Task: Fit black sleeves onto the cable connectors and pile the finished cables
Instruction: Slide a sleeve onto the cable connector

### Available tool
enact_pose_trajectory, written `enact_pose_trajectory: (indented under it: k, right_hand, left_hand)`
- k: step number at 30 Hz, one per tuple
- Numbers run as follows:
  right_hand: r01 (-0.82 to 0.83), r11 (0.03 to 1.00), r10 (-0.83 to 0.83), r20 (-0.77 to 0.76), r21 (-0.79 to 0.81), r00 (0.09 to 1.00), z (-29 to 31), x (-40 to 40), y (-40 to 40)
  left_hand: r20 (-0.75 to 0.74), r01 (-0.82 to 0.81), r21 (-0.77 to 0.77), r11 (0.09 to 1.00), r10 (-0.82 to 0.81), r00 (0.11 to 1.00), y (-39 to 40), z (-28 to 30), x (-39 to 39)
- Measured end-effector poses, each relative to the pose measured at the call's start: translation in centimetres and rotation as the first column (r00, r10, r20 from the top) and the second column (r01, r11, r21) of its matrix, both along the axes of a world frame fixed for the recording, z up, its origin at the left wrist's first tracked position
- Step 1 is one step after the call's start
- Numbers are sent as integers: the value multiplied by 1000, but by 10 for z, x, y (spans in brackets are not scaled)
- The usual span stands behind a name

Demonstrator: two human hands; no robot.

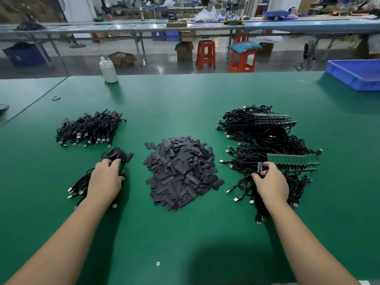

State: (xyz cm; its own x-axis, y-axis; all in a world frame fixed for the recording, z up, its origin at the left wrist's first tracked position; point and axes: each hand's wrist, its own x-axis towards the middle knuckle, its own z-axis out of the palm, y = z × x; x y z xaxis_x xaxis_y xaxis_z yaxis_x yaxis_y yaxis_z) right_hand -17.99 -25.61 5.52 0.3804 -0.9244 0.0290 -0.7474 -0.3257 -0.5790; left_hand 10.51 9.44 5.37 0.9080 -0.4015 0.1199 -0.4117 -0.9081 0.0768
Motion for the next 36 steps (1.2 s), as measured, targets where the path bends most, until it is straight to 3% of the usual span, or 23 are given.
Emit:
enact_pose_trajectory:
  k: [8, 11, 14, 17, 20, 24, 27, 31, 36]
  right_hand:
    - [-21, 998, 8, 191, 66, 981, 1, -1, -1]
    - [-131, 989, 107, 266, 73, 958, 8, 3, 5]
    - [-229, 960, 149, 400, 159, 904, 17, 10, 17]
    - [-365, 883, 214, 439, 295, 873, 20, 18, 35]
    - [-451, 783, 248, 451, 427, 857, 15, 26, 54]
    - [-467, 664, 271, 395, 584, 878, -1, 33, 78]
    - [-461, 646, 265, 387, 608, 883, -11, 36, 87]
    - [-550, 558, 226, 524, 621, 821, -19, 38, 89]
    - [-620, 489, 261, 575, 614, 776, -25, 36, 95]
  left_hand:
    - [105, 51, 118, 992, -64, 992, -6, -11, -22]
    - [172, 158, 10, 987, -157, 973, -18, -10, -30]
    - [26, 212, -200, 956, -211, 977, -42, -8, -47]
    - [-151, 222, -305, 926, -278, 949, -66, -10, -64]
    - [-180, 266, -285, 921, -324, 929, -80, -15, -78]
    - [-199, 208, -239, 948, -258, 945, -89, -20, -84]
    - [-208, 130, -246, 961, -183, 961, -91, -21, -82]
    - [-205, 108, -258, 960, -164, 965, -91, -21, -79]
    - [-202, 77, -374, 924, -163, 966, -93, -16, -75]
